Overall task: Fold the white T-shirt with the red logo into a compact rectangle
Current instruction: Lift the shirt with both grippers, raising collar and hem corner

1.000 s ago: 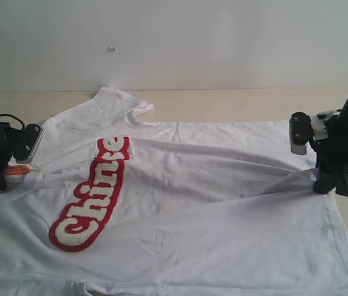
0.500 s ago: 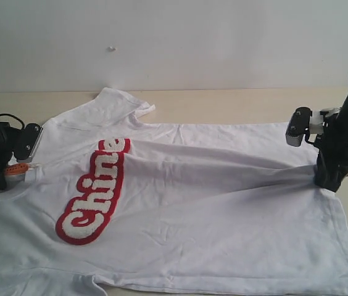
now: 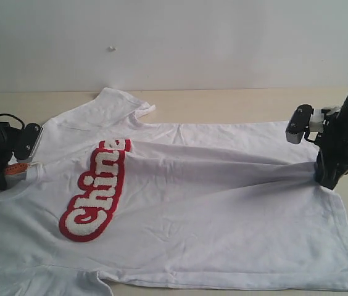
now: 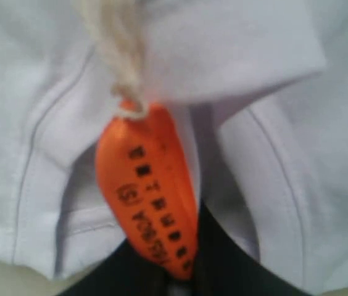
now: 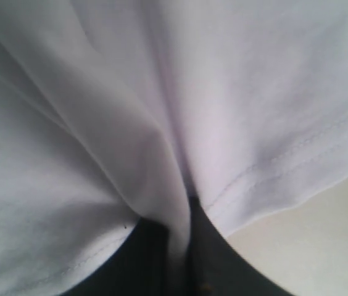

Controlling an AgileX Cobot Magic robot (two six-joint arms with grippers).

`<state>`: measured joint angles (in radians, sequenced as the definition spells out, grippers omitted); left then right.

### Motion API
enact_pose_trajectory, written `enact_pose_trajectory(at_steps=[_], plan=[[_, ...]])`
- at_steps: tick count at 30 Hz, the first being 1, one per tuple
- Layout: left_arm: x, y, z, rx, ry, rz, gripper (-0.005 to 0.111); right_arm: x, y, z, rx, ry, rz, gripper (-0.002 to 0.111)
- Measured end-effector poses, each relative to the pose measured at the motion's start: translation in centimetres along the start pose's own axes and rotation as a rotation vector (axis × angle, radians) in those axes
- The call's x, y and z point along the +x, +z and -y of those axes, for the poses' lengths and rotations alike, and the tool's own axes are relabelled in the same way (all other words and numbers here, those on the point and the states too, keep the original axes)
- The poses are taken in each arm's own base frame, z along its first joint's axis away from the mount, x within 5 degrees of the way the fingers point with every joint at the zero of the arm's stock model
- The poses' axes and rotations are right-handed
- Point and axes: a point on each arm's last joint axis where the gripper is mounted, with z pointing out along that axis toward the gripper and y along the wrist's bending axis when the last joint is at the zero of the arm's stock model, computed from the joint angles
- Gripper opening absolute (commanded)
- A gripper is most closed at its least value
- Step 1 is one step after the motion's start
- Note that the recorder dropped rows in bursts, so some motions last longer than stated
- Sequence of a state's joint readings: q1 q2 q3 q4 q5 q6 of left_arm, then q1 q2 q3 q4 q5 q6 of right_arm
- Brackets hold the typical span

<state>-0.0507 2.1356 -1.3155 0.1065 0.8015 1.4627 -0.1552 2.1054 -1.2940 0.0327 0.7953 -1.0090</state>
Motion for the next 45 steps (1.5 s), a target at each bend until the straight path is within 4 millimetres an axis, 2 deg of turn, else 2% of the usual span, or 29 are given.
enact_pose_trajectory(at_steps=[23,29,33,37,45], plan=[[0.0,0.0,0.0,0.004,0.001,-0.002,0.000,0.0,0.0,0.0,0.009,-0.018,-0.011,0.000],[0.0,-0.4,0.0,-0.007,0.021,-0.001,0.000,0.0,-0.9,-0.1,0.031,-0.091,0.014,0.000],[0.1,-1.2,0.1,-0.032,0.035,0.000,0.000,-0.1,-3.0,-0.2,0.071,-0.134,0.045,0.000],[0.2,-2.8,0.7,-0.041,0.043,0.001,0.000,-0.2,-5.6,-0.3,0.121,-0.151,0.090,0.000],[0.6,-10.2,0.2,-0.208,0.021,0.042,0.000,-0.3,-10.1,-1.2,0.178,-0.174,0.189,0.000]])
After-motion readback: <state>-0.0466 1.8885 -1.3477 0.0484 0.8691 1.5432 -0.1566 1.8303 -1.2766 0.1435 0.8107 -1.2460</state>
